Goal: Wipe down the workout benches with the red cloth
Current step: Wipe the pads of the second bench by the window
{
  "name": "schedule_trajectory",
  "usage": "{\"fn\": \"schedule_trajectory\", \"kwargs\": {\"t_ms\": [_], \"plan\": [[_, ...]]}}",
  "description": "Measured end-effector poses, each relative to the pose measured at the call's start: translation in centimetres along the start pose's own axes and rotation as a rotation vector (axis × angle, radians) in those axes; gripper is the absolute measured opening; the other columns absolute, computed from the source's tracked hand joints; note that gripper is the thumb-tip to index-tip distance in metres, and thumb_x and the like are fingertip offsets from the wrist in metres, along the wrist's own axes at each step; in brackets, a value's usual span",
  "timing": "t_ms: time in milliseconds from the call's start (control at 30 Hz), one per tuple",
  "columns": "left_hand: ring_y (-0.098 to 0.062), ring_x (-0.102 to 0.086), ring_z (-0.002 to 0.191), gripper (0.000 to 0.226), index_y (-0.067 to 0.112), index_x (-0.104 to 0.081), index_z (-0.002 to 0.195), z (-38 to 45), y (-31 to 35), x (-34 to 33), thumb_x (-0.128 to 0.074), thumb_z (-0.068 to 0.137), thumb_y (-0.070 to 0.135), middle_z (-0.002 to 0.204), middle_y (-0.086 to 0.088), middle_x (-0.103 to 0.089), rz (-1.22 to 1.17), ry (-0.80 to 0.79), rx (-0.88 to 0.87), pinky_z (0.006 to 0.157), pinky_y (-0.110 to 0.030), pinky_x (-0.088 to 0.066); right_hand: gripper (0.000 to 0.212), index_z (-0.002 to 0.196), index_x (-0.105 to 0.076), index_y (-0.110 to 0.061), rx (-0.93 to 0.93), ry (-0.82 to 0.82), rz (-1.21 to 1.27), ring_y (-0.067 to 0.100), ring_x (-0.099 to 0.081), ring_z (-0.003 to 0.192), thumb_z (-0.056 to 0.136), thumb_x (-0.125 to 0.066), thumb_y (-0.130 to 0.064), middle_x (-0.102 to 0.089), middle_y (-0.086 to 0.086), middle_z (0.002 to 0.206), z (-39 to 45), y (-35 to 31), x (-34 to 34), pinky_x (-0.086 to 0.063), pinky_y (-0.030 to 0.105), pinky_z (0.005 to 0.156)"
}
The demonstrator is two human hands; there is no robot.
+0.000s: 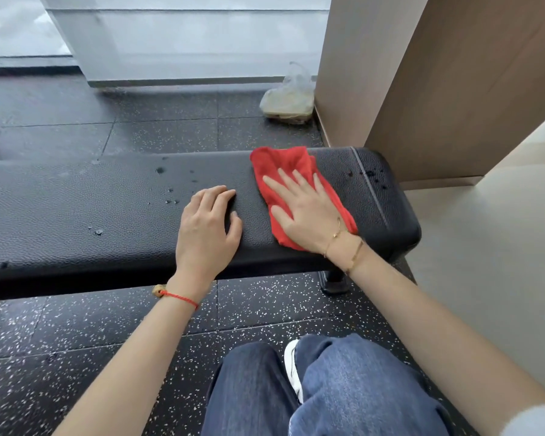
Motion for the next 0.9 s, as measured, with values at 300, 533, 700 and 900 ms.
{"fn": "schedule_trajectory", "kwargs": {"t_ms": [300, 533, 700, 900], "plan": [[-0.026, -0.046, 0.130, 0.041, 0.011, -0.056, 0.133, -0.2, 0.3, 0.1, -0.050, 0.097, 0.027, 0.136, -0.006, -0.055, 0.059, -0.032, -0.020, 0.111, -0.039, -0.036, 0.056, 0.151, -0.019, -0.039, -0.316, -0.007, -0.030, 0.020, -0.012, 0.149, 0.097, -0.033, -0.044, -0.015, -0.003, 0.162, -1.4, 8.8, 1.2, 0.000, 0.048, 0.121], [-0.030, -0.046, 0.130, 0.040, 0.009, -0.057, 0.133, 0.0, 0.8, 0.1, -0.052, 0.096, 0.023, 0.135, -0.009, -0.055, 0.078, -0.059, 0.001, 0.111, -0.042, -0.037, 0.058, 0.150, -0.020, -0.040, -0.284, 0.046, 0.000, 0.021, -0.012, 0.149, 0.094, -0.031, -0.045, -0.016, -0.004, 0.161, -4.6, 8.6, 1.1, 0.000, 0.048, 0.121], [-0.031, -0.046, 0.130, 0.039, 0.008, -0.056, 0.133, -0.1, 0.9, 0.0, -0.054, 0.096, 0.021, 0.134, -0.010, -0.055, 0.082, -0.059, 0.010, 0.111, -0.044, -0.037, 0.056, 0.149, -0.020, -0.043, -0.335, 0.004, 0.045, 0.021, -0.009, 0.150, 0.094, -0.032, -0.044, -0.013, -0.005, 0.162, -2.9, 11.4, 1.5, 0.001, 0.046, 0.121], [-0.030, -0.046, 0.128, 0.038, 0.008, -0.057, 0.132, -0.2, 1.0, -0.1, -0.054, 0.095, 0.020, 0.133, -0.010, -0.055, 0.071, -0.043, 0.002, 0.110, -0.043, -0.038, 0.055, 0.152, -0.018, -0.035, -0.389, -0.054, 0.053, 0.022, -0.007, 0.150, 0.098, -0.029, -0.036, -0.009, 0.000, 0.163, 3.1, 11.2, 2.1, 0.003, 0.048, 0.121]]}}
Point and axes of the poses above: each hand's wrist, its own z-axis towards the middle knuckle, its own x-axis out of the back of the hand, y = z × x, the point moved 2 cm from there along z, towards the middle knuckle
